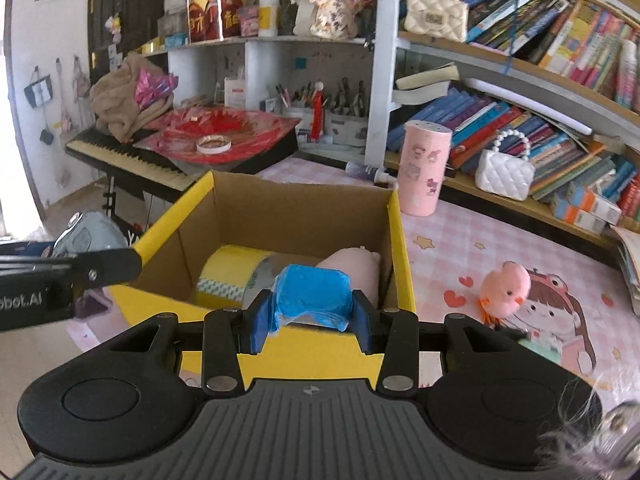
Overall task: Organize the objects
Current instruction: 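Carry the toy car with the left tool while the right tool carries the blue block to the box, then lower the toy car into the box and open the left tool while the right tool releases the blue block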
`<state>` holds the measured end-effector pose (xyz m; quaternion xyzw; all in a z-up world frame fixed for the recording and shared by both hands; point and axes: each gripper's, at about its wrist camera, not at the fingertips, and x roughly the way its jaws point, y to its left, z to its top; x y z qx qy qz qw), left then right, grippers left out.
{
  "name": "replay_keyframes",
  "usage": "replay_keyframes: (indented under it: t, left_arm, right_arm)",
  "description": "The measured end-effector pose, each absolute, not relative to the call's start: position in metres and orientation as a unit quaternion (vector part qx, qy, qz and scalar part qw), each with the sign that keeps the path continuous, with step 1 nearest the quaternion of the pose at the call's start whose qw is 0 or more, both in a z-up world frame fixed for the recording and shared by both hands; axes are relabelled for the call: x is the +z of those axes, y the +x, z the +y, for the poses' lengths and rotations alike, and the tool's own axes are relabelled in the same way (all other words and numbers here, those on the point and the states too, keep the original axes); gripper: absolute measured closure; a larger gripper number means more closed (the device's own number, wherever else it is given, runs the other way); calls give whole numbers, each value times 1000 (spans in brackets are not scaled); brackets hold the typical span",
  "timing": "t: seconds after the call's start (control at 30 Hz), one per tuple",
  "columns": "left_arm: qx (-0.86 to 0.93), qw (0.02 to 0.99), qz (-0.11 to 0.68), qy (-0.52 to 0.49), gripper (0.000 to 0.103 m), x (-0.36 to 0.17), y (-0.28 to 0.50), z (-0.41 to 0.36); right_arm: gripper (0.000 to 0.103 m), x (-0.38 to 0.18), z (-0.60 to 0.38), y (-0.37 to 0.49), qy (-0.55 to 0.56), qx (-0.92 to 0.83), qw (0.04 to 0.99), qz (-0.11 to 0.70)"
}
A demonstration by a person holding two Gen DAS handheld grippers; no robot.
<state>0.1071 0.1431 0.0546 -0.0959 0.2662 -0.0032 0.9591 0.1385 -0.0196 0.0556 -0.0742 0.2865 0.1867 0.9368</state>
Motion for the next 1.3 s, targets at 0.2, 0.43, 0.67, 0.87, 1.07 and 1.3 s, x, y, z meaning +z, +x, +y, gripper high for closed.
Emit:
replay_keyframes:
  t: [0.2,0.43,0.67,0.87,1.07,1.3]
  left_arm:
    - [6,958,273,-91,55,50,147,135]
    - [13,952,296,-80,55,38,187,124]
    - [20,949,310,-59,55,28,217,115]
    - [27,949,311,-40,55,25,235,113]
    - [41,946,321,-16,55,19,251,111]
    - [48,941,334,-18,53,17,251,113]
  right_arm:
    - [64,42,-13,184,-115,218,914,323]
    - [64,29,-4,228,-150,265,881,362]
    - [64,13,8,256,-189,299,850,391]
    - [64,11,17,264,-220,326,836,384]
    - [64,7,34,264,-276,355,813,371]
    - [62,1,37,269,-281,375,798,378]
